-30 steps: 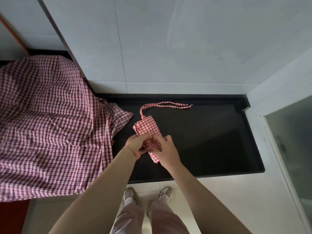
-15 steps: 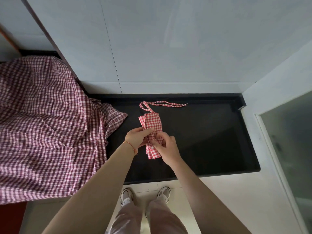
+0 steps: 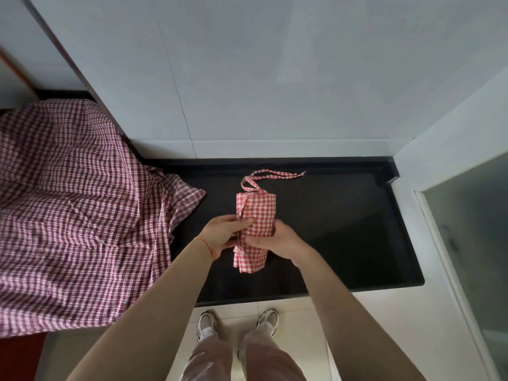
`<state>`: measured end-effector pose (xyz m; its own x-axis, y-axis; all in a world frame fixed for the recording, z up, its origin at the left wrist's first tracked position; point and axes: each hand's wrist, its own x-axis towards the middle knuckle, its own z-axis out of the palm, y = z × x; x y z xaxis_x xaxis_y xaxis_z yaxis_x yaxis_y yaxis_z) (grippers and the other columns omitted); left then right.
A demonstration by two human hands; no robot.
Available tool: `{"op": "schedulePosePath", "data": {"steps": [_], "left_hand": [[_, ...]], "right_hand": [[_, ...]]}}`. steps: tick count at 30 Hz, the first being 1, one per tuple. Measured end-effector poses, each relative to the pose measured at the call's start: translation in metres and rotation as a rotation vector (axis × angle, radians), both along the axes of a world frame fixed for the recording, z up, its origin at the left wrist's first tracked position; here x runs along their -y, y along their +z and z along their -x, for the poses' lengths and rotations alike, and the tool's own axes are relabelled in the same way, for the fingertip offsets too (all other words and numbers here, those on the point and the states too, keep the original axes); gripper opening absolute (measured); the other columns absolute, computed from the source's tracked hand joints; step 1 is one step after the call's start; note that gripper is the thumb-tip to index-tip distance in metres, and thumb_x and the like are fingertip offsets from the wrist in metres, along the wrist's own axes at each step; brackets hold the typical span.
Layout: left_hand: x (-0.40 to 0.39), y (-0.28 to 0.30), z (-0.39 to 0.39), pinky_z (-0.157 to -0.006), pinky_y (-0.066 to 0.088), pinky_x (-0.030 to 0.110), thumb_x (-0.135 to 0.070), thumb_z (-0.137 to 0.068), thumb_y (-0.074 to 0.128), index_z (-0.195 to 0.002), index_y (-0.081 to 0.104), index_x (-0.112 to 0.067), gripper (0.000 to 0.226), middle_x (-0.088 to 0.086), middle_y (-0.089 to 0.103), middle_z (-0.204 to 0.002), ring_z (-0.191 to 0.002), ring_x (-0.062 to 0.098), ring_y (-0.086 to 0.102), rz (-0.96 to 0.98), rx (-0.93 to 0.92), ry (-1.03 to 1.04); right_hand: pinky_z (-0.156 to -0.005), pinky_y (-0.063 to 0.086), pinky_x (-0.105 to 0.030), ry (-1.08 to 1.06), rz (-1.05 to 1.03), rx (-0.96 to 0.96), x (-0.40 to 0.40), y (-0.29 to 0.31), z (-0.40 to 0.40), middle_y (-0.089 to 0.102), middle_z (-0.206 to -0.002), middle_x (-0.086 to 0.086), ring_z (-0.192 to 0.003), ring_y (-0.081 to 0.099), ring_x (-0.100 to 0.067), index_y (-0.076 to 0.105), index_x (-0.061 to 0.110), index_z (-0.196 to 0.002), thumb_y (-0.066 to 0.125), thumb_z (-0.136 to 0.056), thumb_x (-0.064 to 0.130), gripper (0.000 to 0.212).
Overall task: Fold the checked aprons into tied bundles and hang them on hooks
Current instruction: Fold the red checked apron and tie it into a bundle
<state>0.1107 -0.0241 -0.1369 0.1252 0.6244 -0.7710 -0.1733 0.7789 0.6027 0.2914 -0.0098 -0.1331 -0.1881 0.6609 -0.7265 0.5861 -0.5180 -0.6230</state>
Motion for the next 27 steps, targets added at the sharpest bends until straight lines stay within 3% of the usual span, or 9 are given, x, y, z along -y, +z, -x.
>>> {"op": "schedulePosePath", "data": {"steps": [2,3,5,9,11,14,22,25,27], "left_hand": [[-0.002,0.01,0.001,-0.097,0.053,0.04,-0.027,-0.079,0.081,-0.116,0.069,-0.015,0.041,-0.001,0.073,-0.113,-0.111,0.02,0.066,-0.083,-0.125,-0.061],[-0.005,0.018,0.0,-0.098,0.053,0.042,-0.027,-0.078,0.082,-0.113,0.07,-0.017,0.038,-0.001,0.073,-0.111,-0.109,0.019,0.066,-0.122,-0.185,-0.093],[-0.009,0.033,-0.001,-0.096,0.054,0.04,-0.025,-0.08,0.08,-0.105,0.07,-0.02,0.028,-0.002,0.072,-0.108,-0.104,0.017,0.066,-0.184,-0.271,-0.145],[-0.015,0.059,-0.002,-0.086,0.05,0.027,-0.026,-0.081,0.08,-0.108,0.07,-0.02,0.029,-0.007,0.07,-0.102,-0.097,0.01,0.064,-0.299,-0.451,-0.259],[-0.017,0.069,0.0,-0.084,0.048,0.024,-0.03,-0.08,0.081,-0.111,0.071,-0.018,0.035,-0.009,0.069,-0.098,-0.096,0.009,0.063,-0.323,-0.52,-0.249],[-0.019,0.082,0.003,-0.089,0.044,0.024,-0.033,-0.082,0.079,-0.115,0.07,-0.013,0.04,-0.009,0.066,-0.098,-0.097,0.011,0.061,-0.296,-0.464,-0.06],[-0.025,0.11,0.001,-0.083,0.051,0.029,-0.027,-0.087,0.075,-0.111,0.07,-0.008,0.031,-0.002,0.069,-0.099,-0.078,0.009,0.061,-0.274,-0.399,0.304],[-0.027,0.12,0.002,-0.09,0.055,0.035,-0.024,-0.089,0.074,-0.104,0.071,-0.012,0.02,0.002,0.072,-0.102,-0.094,0.02,0.067,-0.32,-0.367,0.431],[-0.029,0.131,0.002,-0.096,0.055,0.042,-0.023,-0.089,0.074,-0.101,0.068,-0.016,0.015,-0.001,0.071,-0.099,-0.1,0.023,0.068,-0.38,-0.368,0.435]], "right_hand": [[-0.098,0.051,-0.04,-0.149,-0.166,0.013,-0.012,0.015,-0.002,0.051,-0.137,0.002,-0.118,0.056,-0.015,0.045,0.025,-0.141,0.08,-0.05,0.077,0.11],[-0.089,0.052,-0.032,-0.223,-0.239,-0.025,-0.019,0.028,-0.001,0.05,-0.136,0.001,-0.113,0.056,-0.012,0.048,0.024,-0.139,0.077,-0.059,0.076,0.1],[-0.077,0.048,-0.022,-0.26,-0.295,-0.062,-0.035,0.051,0.005,0.054,-0.13,0.0,-0.106,0.058,-0.01,0.057,0.019,-0.132,0.071,-0.075,0.066,0.075],[-0.072,0.046,-0.022,-0.066,-0.378,0.082,-0.054,0.094,0.01,0.07,-0.096,-0.001,-0.091,0.064,-0.014,0.072,0.012,-0.094,0.066,-0.091,0.038,0.027],[-0.062,0.044,-0.022,-0.084,-0.411,0.078,-0.058,0.119,0.008,0.071,-0.082,-0.005,-0.075,0.063,-0.013,0.072,0.003,-0.084,0.062,-0.094,0.025,0.026],[-0.05,0.038,-0.019,-0.335,-0.406,-0.168,-0.061,0.147,0.003,0.057,-0.06,-0.001,-0.057,0.05,-0.012,0.065,0.007,-0.073,0.062,-0.092,0.017,0.022],[-0.061,0.047,-0.025,-0.767,-0.313,-0.719,-0.041,0.176,-0.014,0.059,-0.067,-0.003,-0.058,0.055,-0.01,0.064,0.007,-0.088,0.065,-0.094,0.011,0.008],[-0.058,0.052,-0.026,-0.685,-0.151,-0.594,-0.03,0.174,-0.025,0.062,-0.073,-0.006,-0.057,0.057,-0.012,0.065,0.003,-0.093,0.064,-0.094,0.008,0.005],[-0.056,0.056,-0.028,-0.391,-0.005,-0.188,-0.023,0.174,-0.031,0.07,-0.08,-0.01,-0.06,0.064,-0.016,0.065,0.001,-0.096,0.068,-0.094,0.011,0.011]]}}
